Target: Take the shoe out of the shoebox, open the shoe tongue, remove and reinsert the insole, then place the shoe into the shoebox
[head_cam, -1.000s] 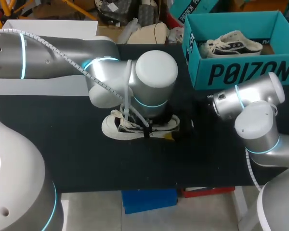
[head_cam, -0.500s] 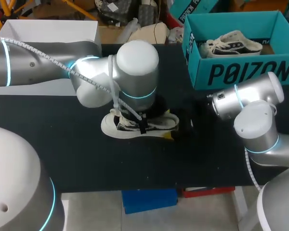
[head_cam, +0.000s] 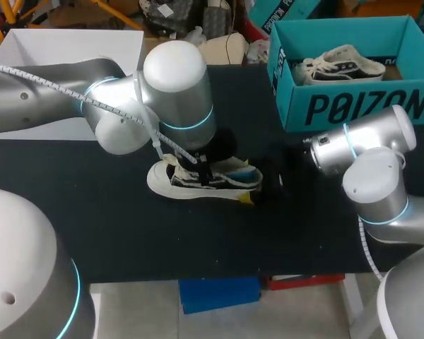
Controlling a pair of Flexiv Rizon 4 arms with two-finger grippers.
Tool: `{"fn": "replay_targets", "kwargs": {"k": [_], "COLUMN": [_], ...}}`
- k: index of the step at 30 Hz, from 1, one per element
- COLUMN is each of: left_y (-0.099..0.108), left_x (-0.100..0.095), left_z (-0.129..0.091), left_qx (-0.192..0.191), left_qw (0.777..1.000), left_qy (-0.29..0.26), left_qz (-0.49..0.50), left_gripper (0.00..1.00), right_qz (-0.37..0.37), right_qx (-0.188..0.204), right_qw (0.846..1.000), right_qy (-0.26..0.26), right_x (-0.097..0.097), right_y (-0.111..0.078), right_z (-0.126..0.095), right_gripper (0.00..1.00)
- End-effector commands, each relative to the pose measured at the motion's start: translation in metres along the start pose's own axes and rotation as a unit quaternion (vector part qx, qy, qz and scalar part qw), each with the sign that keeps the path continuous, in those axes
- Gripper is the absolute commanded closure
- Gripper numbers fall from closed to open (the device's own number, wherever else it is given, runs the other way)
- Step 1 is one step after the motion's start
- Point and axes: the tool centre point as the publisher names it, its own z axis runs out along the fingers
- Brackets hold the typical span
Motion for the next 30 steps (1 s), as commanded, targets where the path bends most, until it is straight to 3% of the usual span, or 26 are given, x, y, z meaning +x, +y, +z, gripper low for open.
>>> {"fn": "replay_targets", "kwargs": {"k": [1, 13, 18, 20, 27, 30], "left_y": [0.01, 0.01, 0.012, 0.012, 0.013, 0.013], "left_x": [-0.002, 0.018, 0.02, 0.02, 0.021, 0.019], "left_z": [-0.018, -0.012, -0.005, -0.003, -0.001, -0.004], "left_qx": [0.026, 0.033, 0.028, 0.028, 0.048, 0.061], "left_qw": [1.0, 0.998, 0.998, 0.998, 0.996, 0.994], "left_qy": [0.004, 0.029, 0.035, 0.038, 0.047, 0.062], "left_qz": [0.006, 0.034, 0.036, 0.039, 0.059, 0.061], "left_gripper": [1.0, 1.0, 0.75, 0.6, 0.47, 0.36], "right_qz": [0.0, 0.0, 0.0, 0.0, 0.0, 0.0], "right_qx": [0.002, 0.002, 0.002, 0.002, 0.002, 0.002], "right_qw": [1.0, 1.0, 1.0, 1.0, 1.0, 1.0], "right_qy": [0.0, 0.0, 0.0, 0.0, 0.0, 0.0], "right_x": [0.001, 0.001, 0.001, 0.001, 0.001, 0.001], "right_y": [-0.007, -0.007, -0.007, -0.007, -0.007, -0.007], "right_z": [-0.001, -0.001, -0.001, -0.001, -0.001, -0.001], "right_gripper": [1.0, 1.0, 1.0, 1.0, 1.0, 1.0]}}
